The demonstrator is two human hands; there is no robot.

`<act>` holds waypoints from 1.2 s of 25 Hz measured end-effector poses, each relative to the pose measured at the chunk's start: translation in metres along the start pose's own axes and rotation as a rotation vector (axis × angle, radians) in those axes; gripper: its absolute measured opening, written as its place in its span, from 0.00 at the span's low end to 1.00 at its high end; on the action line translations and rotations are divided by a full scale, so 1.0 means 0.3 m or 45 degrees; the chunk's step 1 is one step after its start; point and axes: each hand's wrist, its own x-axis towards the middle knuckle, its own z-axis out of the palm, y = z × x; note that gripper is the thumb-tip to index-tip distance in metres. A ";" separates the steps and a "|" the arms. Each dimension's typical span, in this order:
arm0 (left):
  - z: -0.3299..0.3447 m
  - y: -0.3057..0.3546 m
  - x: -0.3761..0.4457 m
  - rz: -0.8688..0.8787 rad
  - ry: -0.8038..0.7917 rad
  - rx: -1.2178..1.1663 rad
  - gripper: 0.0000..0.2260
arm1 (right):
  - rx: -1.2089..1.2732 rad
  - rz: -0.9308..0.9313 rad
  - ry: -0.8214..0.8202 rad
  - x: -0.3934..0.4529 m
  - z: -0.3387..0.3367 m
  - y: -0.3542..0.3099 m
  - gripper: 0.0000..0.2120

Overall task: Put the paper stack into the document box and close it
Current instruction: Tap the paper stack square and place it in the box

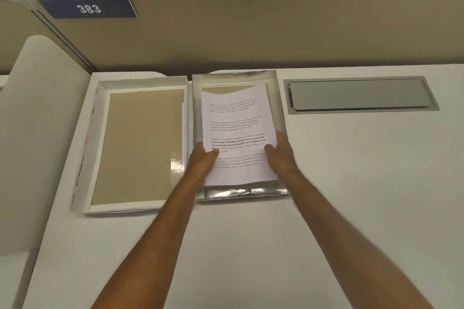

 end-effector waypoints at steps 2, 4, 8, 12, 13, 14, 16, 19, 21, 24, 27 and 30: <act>0.018 -0.033 0.012 -0.018 0.030 0.187 0.18 | -0.119 0.000 -0.002 -0.006 0.019 0.045 0.24; 0.081 -0.103 0.107 -0.127 0.088 0.348 0.18 | -0.233 0.077 -0.011 0.071 0.092 0.132 0.24; 0.082 -0.056 0.061 0.011 0.235 0.623 0.18 | -0.350 -0.128 0.211 0.018 0.077 0.082 0.22; 0.093 -0.024 0.031 0.186 0.339 0.833 0.28 | -0.539 -0.233 0.381 -0.030 0.108 0.052 0.28; 0.095 -0.021 0.015 0.219 0.333 0.869 0.34 | -0.561 -0.269 0.370 -0.046 0.107 0.053 0.28; 0.097 -0.022 0.008 0.245 0.316 0.933 0.37 | -0.548 -0.285 0.335 -0.051 0.100 0.060 0.27; 0.101 -0.024 0.004 0.270 0.279 1.051 0.34 | -0.571 -0.281 0.234 -0.044 0.091 0.083 0.24; 0.110 -0.022 0.008 0.256 0.242 1.159 0.31 | -0.810 -0.256 0.212 -0.036 0.080 0.096 0.24; 0.114 -0.013 0.005 0.251 0.263 1.224 0.33 | -1.022 -0.324 0.213 -0.047 0.079 0.091 0.25; 0.123 0.007 0.004 0.284 0.344 1.397 0.29 | -1.111 -0.355 0.182 -0.054 0.075 0.081 0.26; 0.113 0.003 -0.015 0.417 0.384 1.498 0.26 | -1.167 -0.349 0.161 -0.067 0.085 0.061 0.25; 0.065 -0.044 -0.059 0.601 0.415 1.403 0.27 | -1.141 -0.361 0.168 -0.113 0.106 0.037 0.28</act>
